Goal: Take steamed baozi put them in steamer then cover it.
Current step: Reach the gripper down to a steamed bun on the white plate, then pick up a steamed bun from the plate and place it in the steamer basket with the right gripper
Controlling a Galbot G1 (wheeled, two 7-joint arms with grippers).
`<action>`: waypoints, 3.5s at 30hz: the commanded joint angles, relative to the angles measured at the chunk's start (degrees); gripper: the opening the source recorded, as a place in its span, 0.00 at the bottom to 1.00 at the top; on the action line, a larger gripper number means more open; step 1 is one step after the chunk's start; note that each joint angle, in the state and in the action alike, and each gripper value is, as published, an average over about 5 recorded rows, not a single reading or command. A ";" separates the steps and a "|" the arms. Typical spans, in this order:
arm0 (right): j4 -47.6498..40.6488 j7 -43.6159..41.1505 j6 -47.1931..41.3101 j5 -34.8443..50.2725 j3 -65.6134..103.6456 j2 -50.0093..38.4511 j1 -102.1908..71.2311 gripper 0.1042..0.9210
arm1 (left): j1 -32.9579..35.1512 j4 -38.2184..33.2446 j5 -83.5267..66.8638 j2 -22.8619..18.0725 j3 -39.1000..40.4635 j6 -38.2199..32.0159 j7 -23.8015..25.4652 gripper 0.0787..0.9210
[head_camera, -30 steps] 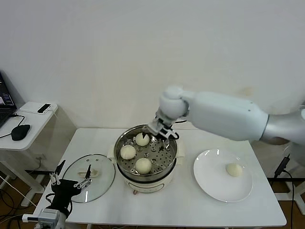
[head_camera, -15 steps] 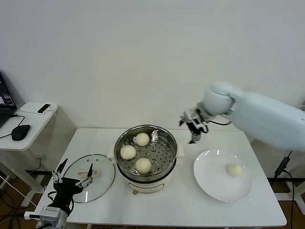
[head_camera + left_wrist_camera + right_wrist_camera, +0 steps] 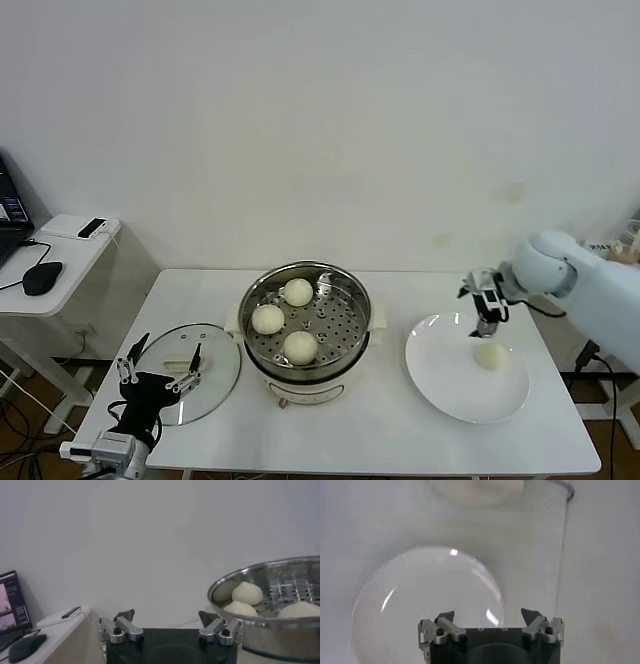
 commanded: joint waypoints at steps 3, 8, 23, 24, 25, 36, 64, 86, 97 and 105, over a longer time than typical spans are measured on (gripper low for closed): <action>-6.42 0.87 1.12 -8.44 12.88 -2.20 -16.73 0.88 | 0.28 -0.42 -0.02 0.09 -0.17 0.17 0.00 0.88; -9.17 1.51 1.65 -9.33 13.98 -0.20 -18.10 0.88 | 0.20 -0.14 0.02 0.04 -0.01 0.16 0.01 0.88; -14.26 2.70 2.45 -10.17 12.81 5.54 -17.30 0.88 | -0.39 0.72 0.25 -0.07 0.34 0.24 0.10 0.88; -14.53 2.79 2.49 -10.16 12.83 5.93 -17.25 0.88 | -0.45 0.76 0.32 -0.07 0.39 0.28 0.11 0.88; -14.75 2.85 2.44 -10.17 12.84 6.27 -17.23 0.88 | -0.51 0.80 0.38 -0.09 0.44 0.33 0.12 0.88; -15.86 2.51 1.60 -10.99 11.70 7.49 -16.50 0.88 | -0.73 1.18 0.39 -0.27 0.53 0.41 0.08 0.88; -13.30 -0.51 0.79 -9.58 8.13 5.67 -11.26 0.61 | -0.05 0.27 0.33 -0.55 0.25 0.29 -0.04 0.88; 3.46 2.01 -9.64 16.67 -18.18 13.06 28.00 0.63 | -0.13 0.11 0.05 -0.19 0.06 0.37 0.02 0.88; 5.40 9.71 -17.15 29.52 -24.12 22.42 32.67 0.64 | -0.24 0.13 0.08 -0.26 -0.07 0.38 0.03 0.88; 2.25 15.25 -20.97 34.53 -24.80 28.28 28.37 0.64 | -0.55 0.57 0.22 -0.54 0.15 0.29 0.01 0.88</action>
